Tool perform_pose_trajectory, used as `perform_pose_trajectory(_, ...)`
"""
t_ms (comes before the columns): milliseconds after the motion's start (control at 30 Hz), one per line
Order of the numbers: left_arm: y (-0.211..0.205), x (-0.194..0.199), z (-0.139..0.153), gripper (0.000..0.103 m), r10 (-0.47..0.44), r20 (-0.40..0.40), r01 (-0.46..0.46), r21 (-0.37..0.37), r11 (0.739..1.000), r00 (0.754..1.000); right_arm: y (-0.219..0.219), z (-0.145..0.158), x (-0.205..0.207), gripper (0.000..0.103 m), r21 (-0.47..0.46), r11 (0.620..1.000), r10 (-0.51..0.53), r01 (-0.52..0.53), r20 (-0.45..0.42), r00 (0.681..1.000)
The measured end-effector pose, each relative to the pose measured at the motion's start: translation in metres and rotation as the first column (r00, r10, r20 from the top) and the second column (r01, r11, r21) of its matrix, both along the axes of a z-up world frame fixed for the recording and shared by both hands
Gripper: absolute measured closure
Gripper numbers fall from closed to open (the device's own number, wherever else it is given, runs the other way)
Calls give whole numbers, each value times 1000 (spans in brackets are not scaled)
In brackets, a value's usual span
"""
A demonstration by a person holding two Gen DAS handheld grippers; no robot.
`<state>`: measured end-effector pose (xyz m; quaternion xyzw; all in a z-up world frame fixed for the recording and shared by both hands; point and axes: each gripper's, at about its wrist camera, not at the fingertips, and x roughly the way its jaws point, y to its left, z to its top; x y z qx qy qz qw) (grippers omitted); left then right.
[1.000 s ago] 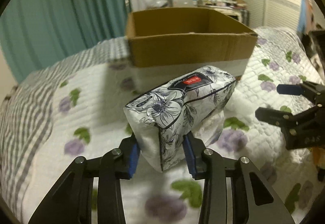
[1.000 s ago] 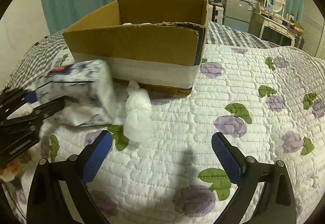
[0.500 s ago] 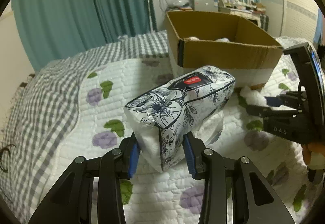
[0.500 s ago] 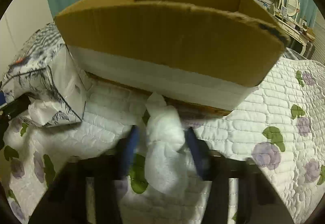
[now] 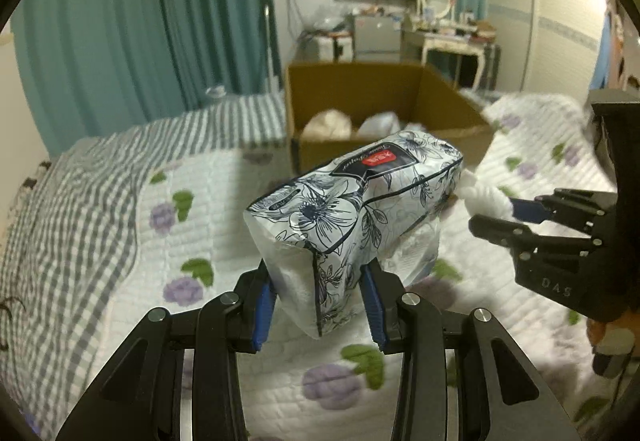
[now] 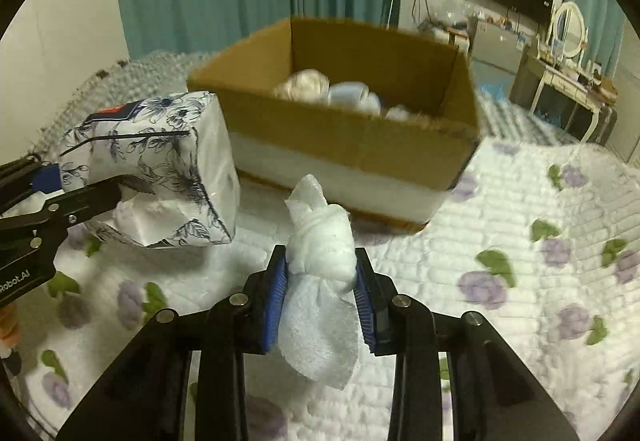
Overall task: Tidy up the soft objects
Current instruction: 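Place the tissue pack and white tissue into the box, opening both tools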
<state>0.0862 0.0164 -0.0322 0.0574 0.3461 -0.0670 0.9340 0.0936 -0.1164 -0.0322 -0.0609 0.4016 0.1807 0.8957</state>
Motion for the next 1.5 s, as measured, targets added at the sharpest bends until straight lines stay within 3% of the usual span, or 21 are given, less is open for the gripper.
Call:
perform_pose_trajectory(333, -20, 21, 74, 65, -30, 132, 27, 29, 999, 991, -31, 100, -2, 72, 30, 999, -26, 22, 158, 987)
perform_pose_trajectory(533, -28, 83, 77, 64, -54, 135, 50, 31, 998, 989, -40, 133, 29, 72, 63, 998, -40, 29, 188, 981)
perform_pose_trajectory(700, -45, 140, 51, 64, -75, 89, 70, 55, 996, 993, -38, 127, 68, 72, 34, 999, -45, 40, 173, 984)
perform_pose_trajectory(833, -55, 173, 25, 60, -77, 62, 71, 94, 993, 995, -36, 105, 103, 72, 40, 998, -54, 48, 139, 989)
perform_pose_trajectory(900, -56, 183, 16, 58, -93, 77, 87, 77, 993, 993, -37, 93, 120, 72, 45, 997, -61, 56, 119, 991)
perform_pose_trajectory(1033, -57, 197, 8, 37, -66, 89, 60, 69, 996, 994, -40, 74, 144, 72, 46, 997, -65, 61, 95, 993)
perform_pose_trajectory(1300, -51, 191, 11, 35, -11, 115, 2, 78, 997, 993, -41, 60, 169, 72, 79, 993, -88, 84, 48, 995)
perform_pose_trajectory(1333, -51, 189, 13, 35, -9, 119, 0, 78, 997, 993, -40, 61, 171, 65, 89, 993, -84, 80, 50, 995)
perform_pose_trajectory(1367, -49, 185, 17, 35, -8, 120, -1, 76, 997, 993, -38, 63, 171, 42, 99, 992, -83, 78, 54, 995)
perform_pose_trajectory(1400, -47, 182, 20, 35, -9, 123, -1, 75, 997, 992, -36, 66, 171, 31, 95, 992, -91, 86, 51, 995)
perform_pose_trajectory(1433, -45, 175, 27, 35, 0, 138, -10, 76, 997, 990, -35, 70, 169, 24, 87, 991, -109, 104, 61, 992)
perform_pose_trajectory(1500, -43, 163, 39, 35, 6, 157, -18, 77, 997, 988, -39, 84, 160, 24, 106, 986, -136, 126, 97, 986)
